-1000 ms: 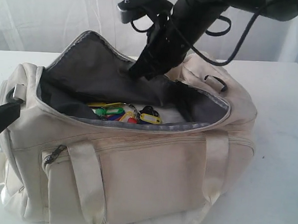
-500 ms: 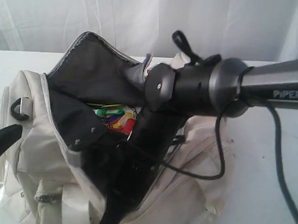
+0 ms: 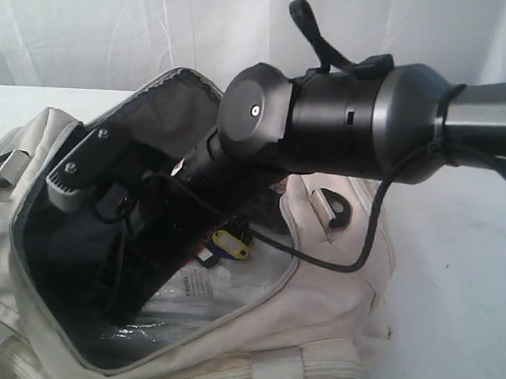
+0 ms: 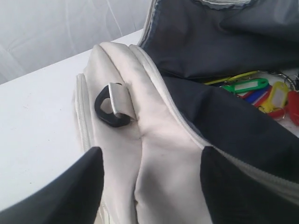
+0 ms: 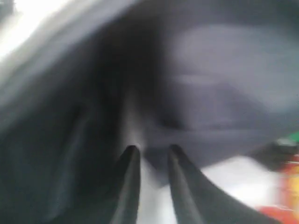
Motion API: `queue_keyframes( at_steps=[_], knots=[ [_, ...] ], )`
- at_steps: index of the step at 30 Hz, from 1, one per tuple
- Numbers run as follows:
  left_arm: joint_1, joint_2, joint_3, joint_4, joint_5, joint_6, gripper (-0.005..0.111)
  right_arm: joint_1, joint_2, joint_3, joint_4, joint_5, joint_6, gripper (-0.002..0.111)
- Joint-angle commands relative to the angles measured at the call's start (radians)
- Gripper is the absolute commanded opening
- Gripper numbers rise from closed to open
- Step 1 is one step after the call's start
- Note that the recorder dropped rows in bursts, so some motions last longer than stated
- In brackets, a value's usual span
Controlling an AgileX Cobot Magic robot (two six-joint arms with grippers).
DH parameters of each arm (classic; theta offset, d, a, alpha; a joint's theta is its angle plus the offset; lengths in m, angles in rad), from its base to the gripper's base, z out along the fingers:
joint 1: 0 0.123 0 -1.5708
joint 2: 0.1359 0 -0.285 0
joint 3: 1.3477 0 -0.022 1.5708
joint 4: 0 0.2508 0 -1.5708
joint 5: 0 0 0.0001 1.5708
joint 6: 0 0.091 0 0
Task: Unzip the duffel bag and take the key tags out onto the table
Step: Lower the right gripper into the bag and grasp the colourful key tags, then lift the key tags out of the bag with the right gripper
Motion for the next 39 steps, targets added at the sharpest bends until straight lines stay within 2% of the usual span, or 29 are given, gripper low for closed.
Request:
queue_keyframes(
  at_steps=[1, 4, 6, 12, 21, 27, 34, 39],
  knots=[
    [0.0, -0.005, -0.003, 0.01, -0.013, -0.008, 0.063, -0.012, 0.01, -0.001, -0.074, -0.134, 0.043, 0.043],
    [0.0, -0.005, -0.003, 0.008, -0.013, -0.008, 0.063, -0.012, 0.056, -0.001, -0.109, -0.211, 0.065, 0.059],
    [0.0, -0.005, -0.003, 0.008, -0.013, -0.008, 0.063, -0.012, 0.079, -0.001, -0.196, -0.255, 0.142, 0.062],
    [0.0, -0.005, -0.003, 0.004, -0.02, -0.008, 0.063, -0.012, 0.094, -0.001, -0.391, -0.299, 0.309, 0.063],
    [0.0, -0.005, -0.003, -0.01, -0.027, -0.008, 0.063, -0.038, 0.096, -0.001, -0.425, -0.304, 0.392, 0.063],
    [0.0, -0.005, -0.003, -0.01, -0.027, -0.008, 0.063, -0.04, 0.053, -0.001, -0.425, -0.291, 0.389, 0.063],
    [0.0, -0.005, -0.003, -0.012, -0.027, -0.008, 0.063, -0.04, -0.055, -0.001, -0.423, -0.17, 0.389, 0.062],
    [0.0, -0.005, -0.003, -0.012, -0.027, -0.008, 0.063, -0.04, 0.019, 0.001, -0.61, -0.162, 0.398, 0.062]
  ],
)
